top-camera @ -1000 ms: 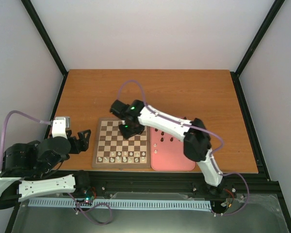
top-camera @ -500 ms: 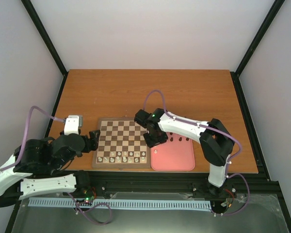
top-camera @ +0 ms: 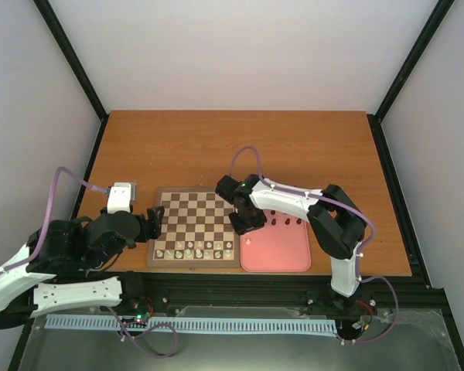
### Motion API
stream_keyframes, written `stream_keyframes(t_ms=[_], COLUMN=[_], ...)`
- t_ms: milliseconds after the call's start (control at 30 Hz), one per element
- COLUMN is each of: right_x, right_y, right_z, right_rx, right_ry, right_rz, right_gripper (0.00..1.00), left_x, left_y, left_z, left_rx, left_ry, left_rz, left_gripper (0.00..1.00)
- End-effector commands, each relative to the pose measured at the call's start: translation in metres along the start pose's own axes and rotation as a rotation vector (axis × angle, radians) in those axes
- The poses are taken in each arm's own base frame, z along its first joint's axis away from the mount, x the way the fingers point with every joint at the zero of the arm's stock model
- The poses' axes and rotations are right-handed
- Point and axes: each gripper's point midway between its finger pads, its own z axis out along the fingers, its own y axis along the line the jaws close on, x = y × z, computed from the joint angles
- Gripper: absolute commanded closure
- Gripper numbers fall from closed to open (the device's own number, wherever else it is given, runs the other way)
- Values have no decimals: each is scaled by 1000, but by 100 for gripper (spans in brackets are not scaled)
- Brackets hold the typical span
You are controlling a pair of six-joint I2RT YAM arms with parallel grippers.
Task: Set up the chess pieces on the board
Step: Pick up the chess piece from the storage box.
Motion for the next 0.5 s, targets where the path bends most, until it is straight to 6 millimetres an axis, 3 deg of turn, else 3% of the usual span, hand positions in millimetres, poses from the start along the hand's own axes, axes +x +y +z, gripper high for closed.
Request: stream_keyframes(t_ms=[0, 367, 467], right_x=[-5, -6, -7], right_y=[-5, -8, -10], right_z=[10, 19, 19], right_rx=[8, 12, 21], right_ry=[2, 20, 18], right_rz=[-8, -20, -22], right_gripper=[62, 77, 92], left_x=[-4, -4, -3], left_y=[4, 6, 6], left_z=[-3, -2, -2], left_rx=[-2, -13, -14], left_ry=[-17, -22, -20], left_rz=[-12, -14, -14], left_gripper=[0, 0, 0])
